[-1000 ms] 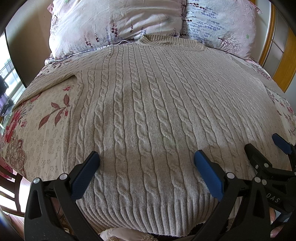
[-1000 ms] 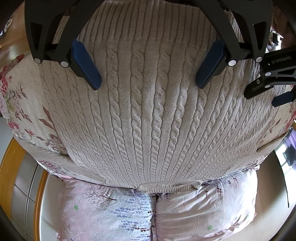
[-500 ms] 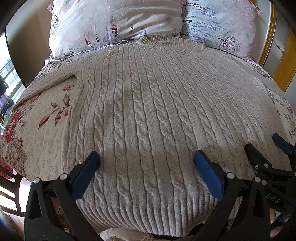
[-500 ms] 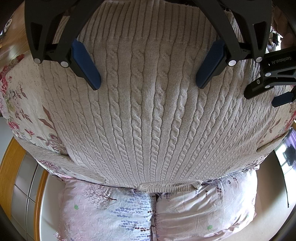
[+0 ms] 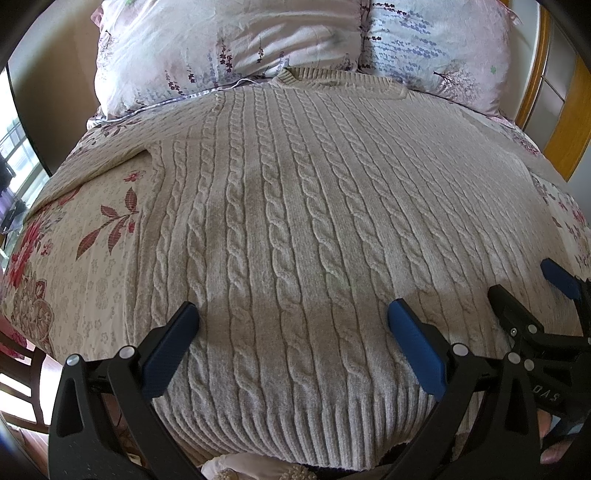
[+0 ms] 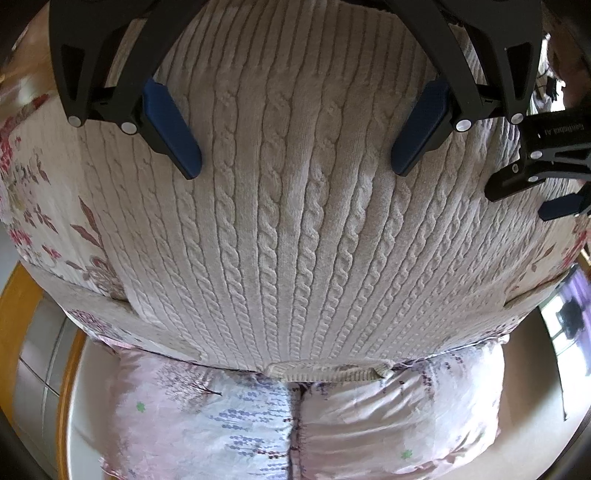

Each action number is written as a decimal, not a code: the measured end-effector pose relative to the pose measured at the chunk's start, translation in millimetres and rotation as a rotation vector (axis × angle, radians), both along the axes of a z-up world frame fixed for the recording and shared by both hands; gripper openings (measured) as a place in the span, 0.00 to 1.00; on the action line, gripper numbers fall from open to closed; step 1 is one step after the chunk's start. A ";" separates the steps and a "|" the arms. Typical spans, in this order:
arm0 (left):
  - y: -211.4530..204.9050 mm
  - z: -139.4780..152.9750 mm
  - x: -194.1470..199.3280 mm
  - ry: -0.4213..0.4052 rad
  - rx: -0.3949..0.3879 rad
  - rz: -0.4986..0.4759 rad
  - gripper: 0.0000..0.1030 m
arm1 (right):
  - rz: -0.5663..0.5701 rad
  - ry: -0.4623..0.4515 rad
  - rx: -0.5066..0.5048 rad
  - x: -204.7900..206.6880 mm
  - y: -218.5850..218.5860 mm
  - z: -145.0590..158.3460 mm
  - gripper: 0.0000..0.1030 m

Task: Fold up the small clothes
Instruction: 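Grasp the sweater's sleeve edge with the right gripper, then fold the held sleeve side across the sweater body with the right gripper, then release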

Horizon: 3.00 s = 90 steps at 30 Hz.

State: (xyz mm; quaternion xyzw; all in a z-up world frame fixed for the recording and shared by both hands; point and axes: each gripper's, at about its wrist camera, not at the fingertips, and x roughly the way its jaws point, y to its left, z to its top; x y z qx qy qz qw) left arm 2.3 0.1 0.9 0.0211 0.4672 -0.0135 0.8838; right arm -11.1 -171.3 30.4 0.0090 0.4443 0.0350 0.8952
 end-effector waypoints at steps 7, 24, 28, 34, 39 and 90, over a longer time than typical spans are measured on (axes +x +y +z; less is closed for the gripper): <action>0.0 1.6 12.9 0.012 0.018 -0.030 0.98 | 0.108 0.010 0.033 9.9 -7.8 2.1 0.99; 20.8 52.2 92.9 -0.129 -0.108 -0.127 0.98 | -0.746 0.057 0.519 110.2 -322.0 10.9 0.55; 27.2 60.7 115.1 -0.144 -0.138 -0.116 0.98 | -0.915 0.064 0.546 105.6 -369.0 -4.1 0.51; 20.1 58.0 144.9 -0.128 -0.104 -0.128 0.98 | -0.998 0.051 0.624 100.1 -395.7 -17.8 0.42; 15.8 49.3 162.8 -0.111 -0.105 -0.124 0.98 | -1.038 0.003 0.683 107.1 -416.1 -28.0 0.27; 76.9 31.5 178.8 -0.062 -0.692 -0.072 0.97 | -0.279 -0.076 0.359 208.2 -112.1 60.3 0.10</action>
